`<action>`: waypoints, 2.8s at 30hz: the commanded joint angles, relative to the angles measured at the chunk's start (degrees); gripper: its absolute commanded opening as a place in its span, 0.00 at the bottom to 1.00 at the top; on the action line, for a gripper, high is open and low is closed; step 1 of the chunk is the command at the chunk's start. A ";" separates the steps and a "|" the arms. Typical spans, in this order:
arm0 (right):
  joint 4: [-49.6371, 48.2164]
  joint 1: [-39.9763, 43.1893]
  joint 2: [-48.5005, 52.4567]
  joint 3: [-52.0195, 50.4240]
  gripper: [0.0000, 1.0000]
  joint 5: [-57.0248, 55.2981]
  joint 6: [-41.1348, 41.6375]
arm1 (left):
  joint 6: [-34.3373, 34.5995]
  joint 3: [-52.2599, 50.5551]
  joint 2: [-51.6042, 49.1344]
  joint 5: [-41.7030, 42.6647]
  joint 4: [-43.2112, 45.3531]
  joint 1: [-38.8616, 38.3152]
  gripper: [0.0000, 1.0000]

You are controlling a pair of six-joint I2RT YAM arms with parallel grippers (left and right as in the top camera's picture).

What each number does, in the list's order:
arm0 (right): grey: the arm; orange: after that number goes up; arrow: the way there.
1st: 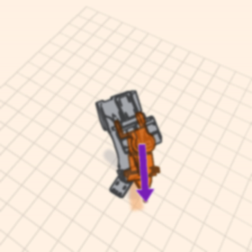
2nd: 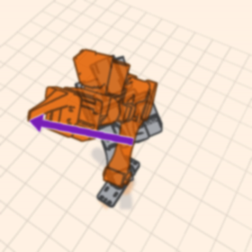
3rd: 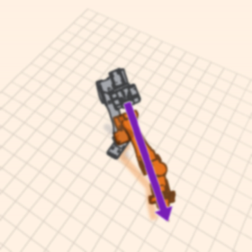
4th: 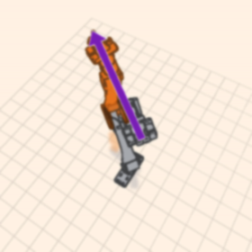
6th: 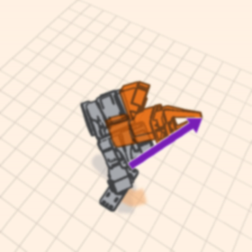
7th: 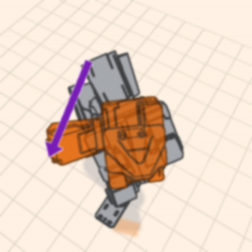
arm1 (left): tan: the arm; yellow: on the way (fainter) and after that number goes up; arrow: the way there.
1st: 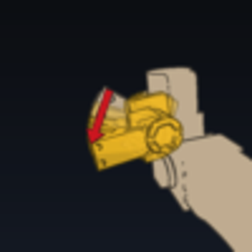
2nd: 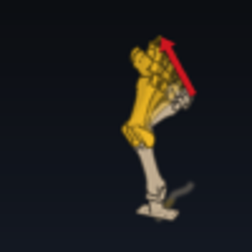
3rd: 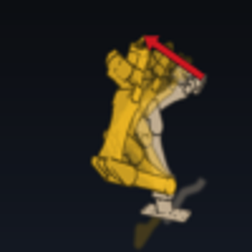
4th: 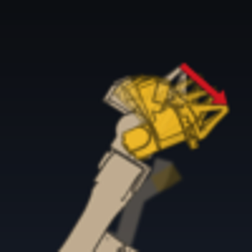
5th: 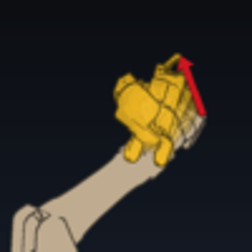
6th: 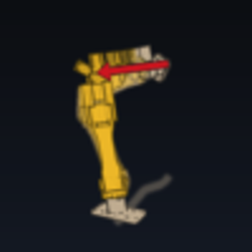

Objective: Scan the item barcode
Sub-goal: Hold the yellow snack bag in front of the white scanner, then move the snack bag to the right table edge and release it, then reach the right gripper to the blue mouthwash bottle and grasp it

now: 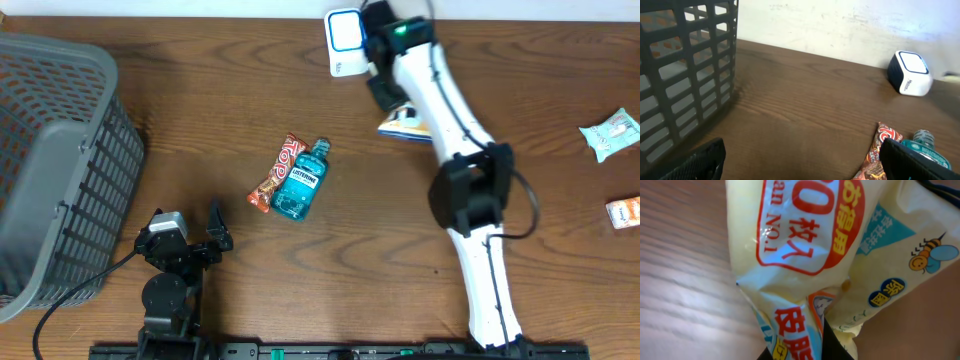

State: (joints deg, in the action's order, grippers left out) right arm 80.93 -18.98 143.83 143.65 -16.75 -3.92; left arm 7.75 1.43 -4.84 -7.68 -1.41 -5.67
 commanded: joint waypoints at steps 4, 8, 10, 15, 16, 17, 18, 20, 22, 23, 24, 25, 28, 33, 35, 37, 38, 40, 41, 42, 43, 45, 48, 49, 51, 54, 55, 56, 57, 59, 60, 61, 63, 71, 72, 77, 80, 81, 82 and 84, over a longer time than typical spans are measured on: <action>5.05 9.18 -8.52 1.84 0.01 -4.81 4.42 | 0.48 -1.20 0.00 -0.92 -1.99 0.26 0.98; 6.36 17.75 -8.17 -0.07 0.01 -4.81 7.74 | 0.48 -1.20 0.00 -0.94 -1.99 0.24 0.98; 5.95 22.23 -8.17 -1.90 0.01 -4.81 10.78 | 0.48 -1.20 0.00 -0.92 -1.99 0.24 0.98; 3.52 32.83 -8.17 -6.25 0.01 -4.74 15.87 | 0.50 -1.20 0.00 -0.92 -1.99 0.24 0.98; 2.49 35.08 -8.17 -7.04 0.01 -4.70 16.63 | 0.48 -1.20 0.00 -0.92 -1.99 0.26 0.98; 1.70 36.87 -8.17 -7.72 0.01 -4.70 17.40 | 0.48 -1.20 0.00 -0.92 -1.99 0.26 0.98; 0.87 38.66 -8.17 -8.37 0.01 -4.33 17.97 | 0.48 -1.20 0.00 -0.92 -2.01 0.26 0.98; -1.03 42.05 -8.17 -9.60 0.01 -2.47 18.91 | 0.50 -1.20 0.00 -0.92 -1.99 0.24 0.98; -3.63 45.42 -8.17 -11.08 0.05 1.14 19.32 | 0.48 -1.20 0.00 -0.92 -1.99 0.24 0.98; -4.81 46.75 -8.17 -11.78 0.07 2.84 19.32 | 0.48 -1.20 0.00 -0.92 -1.99 0.24 0.98; -5.81 47.98 -8.17 -12.39 0.09 4.13 19.30 | 0.48 -1.20 0.00 -0.92 -1.99 0.24 0.98; -6.82 49.09 -8.17 -13.03 0.12 4.79 19.30 | 0.48 -1.20 0.00 -0.92 -1.99 0.26 0.98; -10.10 52.24 -8.17 -14.91 0.29 4.87 19.28 | 0.48 -1.20 0.00 -0.92 -1.99 0.24 0.98; -12.37 56.83 -8.17 -16.22 0.88 5.44 19.12 | 0.48 -1.20 0.00 -0.92 -1.99 0.24 0.98; -12.00 58.66 -8.28 -16.06 0.99 8.41 19.12 | 0.48 -1.20 0.00 -0.92 -1.99 0.24 0.98; -11.32 60.30 -8.33 -15.82 0.99 12.83 19.15 | 0.48 -1.20 0.00 -0.92 -1.99 0.24 0.98; -11.02 61.00 -8.41 -15.63 0.99 15.15 19.17 | 0.50 -1.20 0.00 -0.92 -1.99 0.26 0.98; -10.38 61.86 -8.79 -15.17 0.99 19.17 19.37 | 0.50 -1.20 0.00 -0.92 -1.99 0.26 0.98; -10.23 62.07 -9.35 -15.08 0.99 21.22 19.34 | 0.48 -1.20 0.00 -0.92 -1.99 0.26 0.98; -10.21 62.07 -10.03 -15.08 0.99 22.71 19.34 | 0.48 -1.20 0.00 -0.92 -1.99 0.24 0.98; -10.21 61.96 -10.80 -15.08 0.99 24.11 19.34 | 0.48 -1.20 0.00 -0.92 -1.99 0.24 0.98; -10.34 61.20 -12.96 -15.08 0.99 27.12 19.34 | 0.48 -1.20 0.00 -0.92 -1.99 0.24 0.98; -10.67 59.08 -16.57 -15.08 0.99 32.48 19.34 | 0.48 -1.20 0.00 -0.92 -1.99 0.24 0.98; -10.67 57.83 -18.05 -15.08 0.99 34.56 19.34 | 0.48 -1.20 0.00 -0.92 -1.99 0.24 0.98; -10.60 55.06 -20.50 -15.08 0.99 36.63 19.34 | 0.48 -1.20 0.00 -0.92 -1.99 0.24 0.98; -10.38 48.96 -23.91 -15.08 0.99 36.79 19.63 | 0.50 -1.20 0.00 -0.92 -2.01 0.24 0.98; -10.08 46.75 -24.72 -15.08 0.99 36.76 20.55 | 0.48 -1.20 0.00 -0.92 -1.99 0.24 0.98; -9.51 44.46 -25.35 -15.08 0.99 36.76 21.88 | 0.48 -1.20 0.00 -0.92 -1.99 0.24 0.98; -8.87 42.14 -25.73 -15.08 0.99 36.79 23.34 | 0.50 -1.20 0.00 -0.92 -1.99 0.24 0.98; -7.63 36.87 -25.92 -15.08 0.99 36.81 25.44 | 0.48 -1.20 0.00 -0.92 -1.99 0.24 0.98; -7.15 34.51 -25.83 -15.10 0.99 36.81 25.97 | 0.48 -1.20 0.00 -0.92 -2.01 0.26 0.98; -6.73 32.02 -25.64 -15.19 0.99 36.76 26.36 | 0.50 -1.20 0.00 -0.92 -1.99 0.24 0.98; -6.78 26.93 -25.18 -15.61 0.99 36.79 26.53 | 0.50 -1.20 0.00 -0.92 -1.99 0.24 0.98; -6.86 8.76 -22.32 -16.06 0.99 35.93 27.19 | 0.50 -1.20 0.00 -0.92 -1.99 0.24 0.98; -7.02 6.40 -21.90 -16.09 0.99 34.99 26.53 | 0.50 -1.20 0.00 -0.92 -1.99 0.24 0.98; -6.43 -3.02 -19.12 -16.48 0.99 31.85 29.00 | 0.48 -1.20 0.00 -0.92 -1.99 0.24 0.98; -4.68 -7.54 -15.96 -16.55 0.99 31.76 35.41 | 0.48 -1.20 0.00 -0.92 -1.99 0.24 0.98; -4.57 -8.76 -14.73 -16.55 0.99 31.61 36.72 | 0.48 -1.20 0.00 -0.92 -1.99 0.24 0.98; -4.66 -9.92 -13.44 -16.55 0.99 31.45 37.92 | 0.48 -1.20 0.00 -0.92 -1.99 0.24 0.98; -5.07 -11.91 -10.73 -16.55 0.99 31.19 40.26 | 0.48 -1.20 0.00 -0.92 -1.99 0.24 0.98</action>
State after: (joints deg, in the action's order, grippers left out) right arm 75.94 -28.77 129.05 127.74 15.86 30.28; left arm 7.75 1.43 -4.84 -7.66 -1.43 -5.67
